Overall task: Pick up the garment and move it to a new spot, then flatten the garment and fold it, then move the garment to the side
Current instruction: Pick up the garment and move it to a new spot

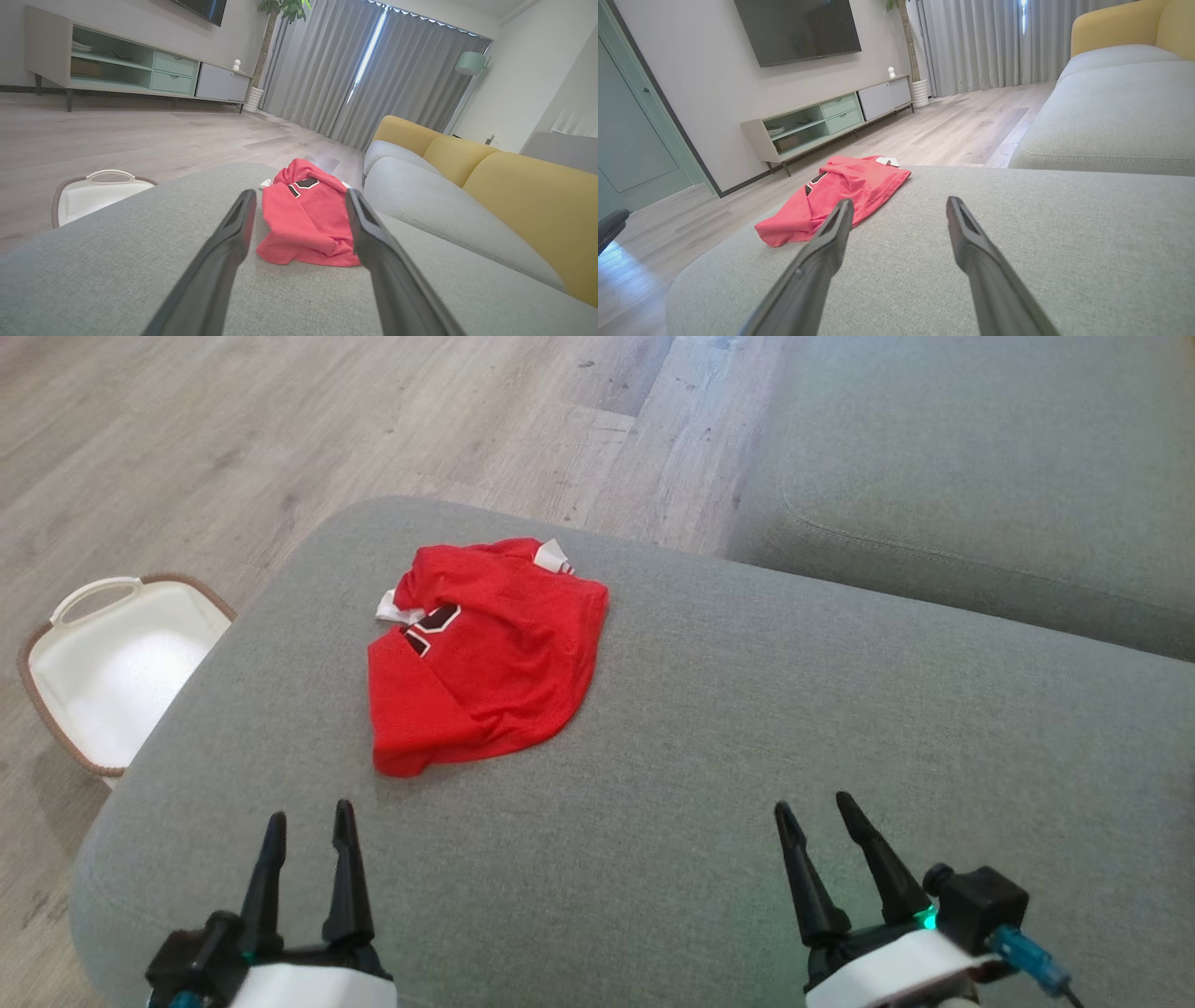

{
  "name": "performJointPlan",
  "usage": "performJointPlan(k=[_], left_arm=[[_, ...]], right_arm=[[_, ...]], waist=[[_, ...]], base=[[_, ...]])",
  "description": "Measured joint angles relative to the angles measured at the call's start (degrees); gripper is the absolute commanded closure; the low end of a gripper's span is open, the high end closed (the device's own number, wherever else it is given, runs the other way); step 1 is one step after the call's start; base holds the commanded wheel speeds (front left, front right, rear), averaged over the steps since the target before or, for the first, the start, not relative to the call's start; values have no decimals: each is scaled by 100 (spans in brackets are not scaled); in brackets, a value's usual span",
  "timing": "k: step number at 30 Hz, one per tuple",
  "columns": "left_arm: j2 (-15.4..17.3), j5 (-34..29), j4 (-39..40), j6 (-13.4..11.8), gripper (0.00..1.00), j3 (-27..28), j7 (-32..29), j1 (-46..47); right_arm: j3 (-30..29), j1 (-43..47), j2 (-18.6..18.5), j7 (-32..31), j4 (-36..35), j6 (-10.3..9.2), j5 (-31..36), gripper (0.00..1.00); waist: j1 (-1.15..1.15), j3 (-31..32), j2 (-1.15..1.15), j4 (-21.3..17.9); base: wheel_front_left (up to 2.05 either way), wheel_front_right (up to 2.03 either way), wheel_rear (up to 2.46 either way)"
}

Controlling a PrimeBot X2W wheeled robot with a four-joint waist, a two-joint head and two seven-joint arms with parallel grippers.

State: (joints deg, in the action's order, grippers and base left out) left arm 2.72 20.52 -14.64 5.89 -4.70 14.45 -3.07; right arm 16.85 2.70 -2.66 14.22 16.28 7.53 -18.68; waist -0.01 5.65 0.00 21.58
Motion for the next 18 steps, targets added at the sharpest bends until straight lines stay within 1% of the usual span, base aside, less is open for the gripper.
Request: performJointPlan(k=[7, 9, 11, 13, 14, 16, 18], left_arm=[[1, -101, 81, 18, 0, 105, 0, -19], [15, -209, 56, 25, 0, 92, 0, 180], [60, -265, -66, 69, 0, 12, -10, 572], [177, -293, -214, 76, 0, -149, -185, 1150], [225, -285, -297, 100, 0, -233, -338, 1491], [275, -102, -546, 122, 0, -313, -831, 2217], [428, -10, -749, 126, 0, -460, -1219, 2933]], right_arm=[[101, 25, 0, 0, 36, 0, 1, 0], [90, 7, 0, 0, 34, 0, 45, 0], [77, -34, 0, 0, 32, 0, 155, 0], [29, -153, -1, 0, 18, 0, 249, 0], [-18, -241, -1, 0, -3, 0, 297, 0], [-101, -429, -2, 0, -105, 1, 328, 0], [-137, -614, -3, 0, -170, 0, 391, 0]], waist=[[0, -101, 0, -60], [0, -248, 0, -118], [1, -385, 0, -167], [1, -547, 0, -230], [1, -638, 0, -267], [2, -833, 0, -353], [2, -1045, 0, -448]], base=[[0, 0, 0], [0, 0, 0], [0, 0, 0], [0, 0, 0], [0, 0, 0], [0, 0, 0], [0, 0, 0]])
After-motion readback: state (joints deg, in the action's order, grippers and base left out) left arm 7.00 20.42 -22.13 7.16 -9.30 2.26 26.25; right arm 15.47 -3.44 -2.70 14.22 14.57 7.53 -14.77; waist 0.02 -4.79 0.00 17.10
